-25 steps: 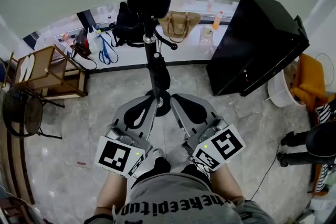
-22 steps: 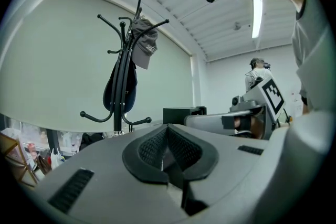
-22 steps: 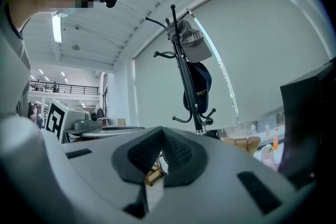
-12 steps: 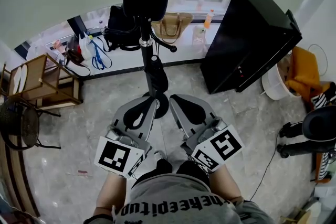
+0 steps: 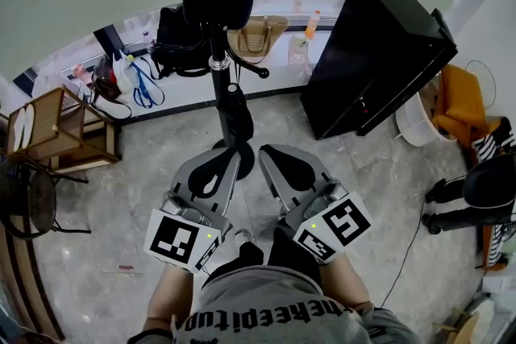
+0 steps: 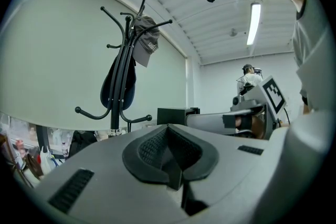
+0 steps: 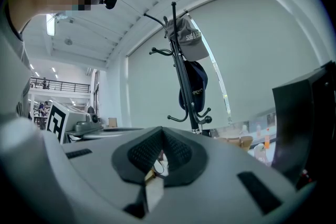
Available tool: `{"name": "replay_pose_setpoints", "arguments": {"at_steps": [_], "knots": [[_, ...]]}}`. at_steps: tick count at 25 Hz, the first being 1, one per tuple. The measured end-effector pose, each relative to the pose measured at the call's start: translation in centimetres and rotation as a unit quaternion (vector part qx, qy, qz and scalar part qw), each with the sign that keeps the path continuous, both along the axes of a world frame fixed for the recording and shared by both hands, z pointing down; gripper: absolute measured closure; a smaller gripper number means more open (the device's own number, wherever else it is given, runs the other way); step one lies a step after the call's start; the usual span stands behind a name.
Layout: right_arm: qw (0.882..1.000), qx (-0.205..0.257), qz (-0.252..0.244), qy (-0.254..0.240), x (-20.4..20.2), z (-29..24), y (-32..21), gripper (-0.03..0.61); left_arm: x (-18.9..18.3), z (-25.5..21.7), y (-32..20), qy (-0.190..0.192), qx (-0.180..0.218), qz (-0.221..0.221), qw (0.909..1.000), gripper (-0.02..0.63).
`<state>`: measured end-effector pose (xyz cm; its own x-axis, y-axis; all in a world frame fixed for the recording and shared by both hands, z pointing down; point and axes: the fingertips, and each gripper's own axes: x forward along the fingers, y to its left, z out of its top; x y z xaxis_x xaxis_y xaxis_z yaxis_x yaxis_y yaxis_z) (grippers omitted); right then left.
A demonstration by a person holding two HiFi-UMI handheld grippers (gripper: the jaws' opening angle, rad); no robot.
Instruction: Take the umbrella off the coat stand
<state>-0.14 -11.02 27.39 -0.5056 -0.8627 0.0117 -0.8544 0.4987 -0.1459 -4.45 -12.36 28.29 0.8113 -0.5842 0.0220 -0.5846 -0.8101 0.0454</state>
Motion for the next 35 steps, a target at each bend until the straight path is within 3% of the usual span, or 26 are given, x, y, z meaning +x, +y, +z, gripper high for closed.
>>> {"name": "replay_pose_setpoints", "arguments": {"at_steps": [20,35], "knots": [[0.999,0.001,-0.052,0.001,1.2,-0.3,-4.4,0.568,1.1,-0.4,-3.8,-0.001,0.0,-0.051,0.9987,0.598],[0.993,-0.007,-0.119,0.005,3.0,-0.3,-8.3,0.568,2.7,-0.7,-7.0,0.002,-0.014,-0.12,0.9927,0.598]]}}
